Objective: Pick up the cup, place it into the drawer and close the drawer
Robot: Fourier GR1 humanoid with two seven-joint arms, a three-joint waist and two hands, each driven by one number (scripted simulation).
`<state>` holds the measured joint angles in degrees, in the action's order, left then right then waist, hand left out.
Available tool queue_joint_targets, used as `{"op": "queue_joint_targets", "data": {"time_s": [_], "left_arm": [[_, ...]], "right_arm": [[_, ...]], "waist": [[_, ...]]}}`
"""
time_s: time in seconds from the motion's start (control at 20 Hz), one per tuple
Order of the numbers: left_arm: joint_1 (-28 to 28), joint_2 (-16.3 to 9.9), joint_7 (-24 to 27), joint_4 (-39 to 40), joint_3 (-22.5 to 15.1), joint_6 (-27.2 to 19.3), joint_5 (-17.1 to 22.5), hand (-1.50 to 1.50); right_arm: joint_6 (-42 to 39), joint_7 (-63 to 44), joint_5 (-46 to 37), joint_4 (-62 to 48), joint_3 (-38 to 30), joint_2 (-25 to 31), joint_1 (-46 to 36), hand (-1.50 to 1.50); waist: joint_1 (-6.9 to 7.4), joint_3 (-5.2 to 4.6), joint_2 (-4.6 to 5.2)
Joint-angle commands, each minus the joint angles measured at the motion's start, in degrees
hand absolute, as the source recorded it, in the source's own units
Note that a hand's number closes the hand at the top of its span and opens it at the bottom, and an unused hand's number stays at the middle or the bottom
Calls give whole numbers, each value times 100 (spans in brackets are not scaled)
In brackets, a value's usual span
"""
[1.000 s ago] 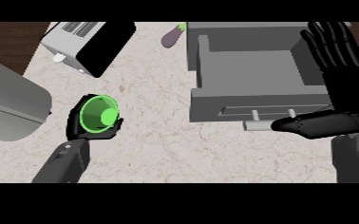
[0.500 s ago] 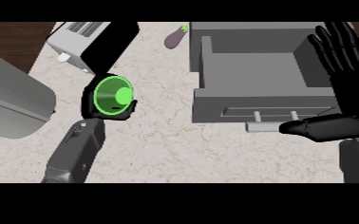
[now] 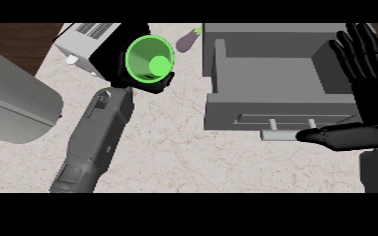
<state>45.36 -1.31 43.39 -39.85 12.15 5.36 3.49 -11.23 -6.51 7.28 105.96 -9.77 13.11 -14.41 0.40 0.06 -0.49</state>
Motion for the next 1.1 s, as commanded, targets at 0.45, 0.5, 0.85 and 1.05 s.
{"op": "queue_joint_targets", "data": {"time_s": [0.45,0.5,0.85,1.05], "left_arm": [[2066,130,-2290,-251,-1115,-1872,361,150],[2350,130,-2648,-163,-1480,-2260,731,150],[3234,131,-2974,1385,-1824,-2620,921,150],[3098,131,-2781,1979,-2146,-2539,1009,150]], "right_arm": [[124,315,-271,-361,145,-162,-207,-150],[42,86,-87,-170,98,-87,-208,-150],[-42,74,-92,-98,243,-108,-231,-150],[-49,202,4,-142,153,-120,-323,-150]], "waist": [[-146,-3,65],[-268,-1,57],[-503,3,139],[-639,5,203]]}}
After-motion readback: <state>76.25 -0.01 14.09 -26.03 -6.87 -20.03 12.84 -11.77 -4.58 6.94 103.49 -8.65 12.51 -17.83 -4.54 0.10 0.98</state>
